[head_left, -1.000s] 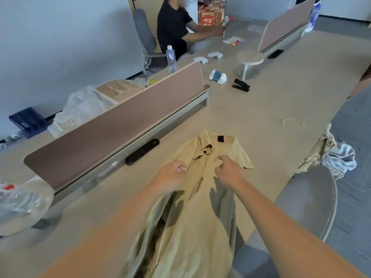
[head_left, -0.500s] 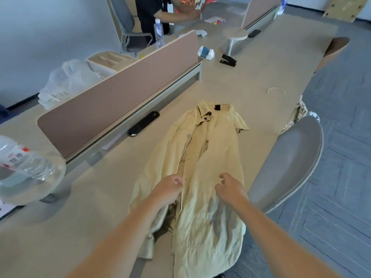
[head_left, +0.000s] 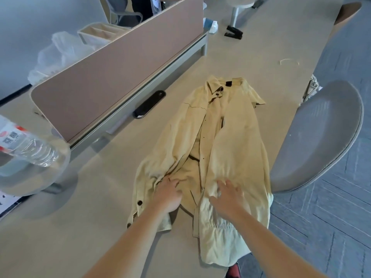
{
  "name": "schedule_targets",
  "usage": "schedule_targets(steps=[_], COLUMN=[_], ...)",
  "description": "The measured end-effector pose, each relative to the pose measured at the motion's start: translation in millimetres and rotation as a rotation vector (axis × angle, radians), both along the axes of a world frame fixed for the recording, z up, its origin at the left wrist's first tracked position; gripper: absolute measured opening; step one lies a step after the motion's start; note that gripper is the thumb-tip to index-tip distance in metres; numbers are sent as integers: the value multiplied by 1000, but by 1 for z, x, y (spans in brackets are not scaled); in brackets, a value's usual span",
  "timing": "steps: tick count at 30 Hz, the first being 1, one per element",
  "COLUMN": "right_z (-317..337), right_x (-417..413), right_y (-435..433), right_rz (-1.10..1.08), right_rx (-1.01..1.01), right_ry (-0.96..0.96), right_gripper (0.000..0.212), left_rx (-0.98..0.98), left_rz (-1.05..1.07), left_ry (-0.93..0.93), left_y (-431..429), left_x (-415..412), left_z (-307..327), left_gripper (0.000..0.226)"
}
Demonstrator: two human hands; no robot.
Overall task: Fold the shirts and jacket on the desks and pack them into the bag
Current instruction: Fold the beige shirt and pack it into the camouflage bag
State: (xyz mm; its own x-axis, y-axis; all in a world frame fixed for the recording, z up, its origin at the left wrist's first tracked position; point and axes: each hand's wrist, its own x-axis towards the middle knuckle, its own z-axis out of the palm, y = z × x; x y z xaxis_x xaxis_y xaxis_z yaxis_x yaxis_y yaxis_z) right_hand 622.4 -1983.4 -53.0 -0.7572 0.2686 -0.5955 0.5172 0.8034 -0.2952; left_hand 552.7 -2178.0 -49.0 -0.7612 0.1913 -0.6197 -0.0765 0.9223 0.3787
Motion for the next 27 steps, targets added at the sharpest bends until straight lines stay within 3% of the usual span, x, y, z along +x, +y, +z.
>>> schedule_targets(steps=[5,8,10,15,18,20,22,25,27], right_z=[6,4,-1,-6,-4,2,12,14,15], right_x=[-12,-18,-21,-22,-22,-25,-34,-53,-59], right_y=[-21,-24,-27,-27,-31,-37,-45,-59,-66], right_rz=[-31,1,9,50,133,186,163,-36,-84], right_rx=[28,47,39,56,118,139,64,-244,-379], right_ry=[-90,-87,-78,-13,-23,-16,53,144,160], right_gripper=[95,78,61,38,29,24,19,22,25], left_rx=[-11,137,142,142,153,169,184,198,196], left_rz=[100,128,69,189,222,258,336,427,439], left_ry=[75,32,-33,-125,-92,-47,-8,74,66], left_y=[-8,-1,5,9,1,-10,-26,-50,-66], left_x=[-7,-8,-8,1,3,0,-6,-22,-25], left_z=[1,3,2,-3,2,7,17,32,37], left_gripper=[41,33,37,31,20,24,25,32,24])
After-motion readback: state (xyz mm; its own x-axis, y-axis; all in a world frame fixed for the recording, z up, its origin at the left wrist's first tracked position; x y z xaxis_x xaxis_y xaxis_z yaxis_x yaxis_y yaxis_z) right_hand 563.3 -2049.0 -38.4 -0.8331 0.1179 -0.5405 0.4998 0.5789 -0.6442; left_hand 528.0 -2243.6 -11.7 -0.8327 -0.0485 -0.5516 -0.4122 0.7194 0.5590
